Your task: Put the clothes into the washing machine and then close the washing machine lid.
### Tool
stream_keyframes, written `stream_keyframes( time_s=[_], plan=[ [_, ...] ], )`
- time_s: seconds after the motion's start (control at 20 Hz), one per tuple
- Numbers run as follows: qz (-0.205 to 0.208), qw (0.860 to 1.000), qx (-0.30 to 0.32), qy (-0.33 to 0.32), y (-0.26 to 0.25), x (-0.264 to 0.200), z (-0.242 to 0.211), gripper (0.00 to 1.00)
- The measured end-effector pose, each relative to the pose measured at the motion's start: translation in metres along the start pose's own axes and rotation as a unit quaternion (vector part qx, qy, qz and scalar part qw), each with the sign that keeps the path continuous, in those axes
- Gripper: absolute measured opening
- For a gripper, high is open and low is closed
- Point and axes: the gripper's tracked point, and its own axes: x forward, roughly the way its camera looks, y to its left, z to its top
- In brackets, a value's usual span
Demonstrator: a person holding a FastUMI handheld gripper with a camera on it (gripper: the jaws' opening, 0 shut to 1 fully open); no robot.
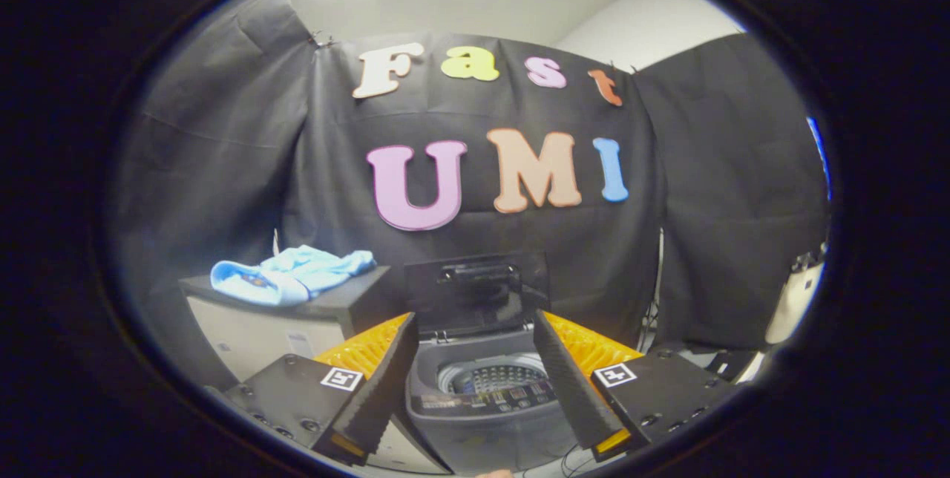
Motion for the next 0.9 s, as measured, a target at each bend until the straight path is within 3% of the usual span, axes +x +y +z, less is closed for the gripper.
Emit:
stream_keyframes(
  time_s=[0.25, 0.4, 0.6, 0.8, 0.9],
  plan=[
    [0.061, 0.997, 0.032, 0.041, 0.079, 0.039, 0.047, 0.97],
    [0.076, 0.995, 0.055, 0.044, 0.122, 0.076, 0.074, 0.97],
    [0.135, 0.986, 0.038, 0.091, 0.205, 0.124, 0.060, 0.97],
    [0.127, 0.984, -0.053, 0.115, 0.244, 0.177, 0.033, 0.98],
    [0.125, 0.974, -0.063, 0.177, 0.262, 0.192, 0.000, 0.99]
  ],
)
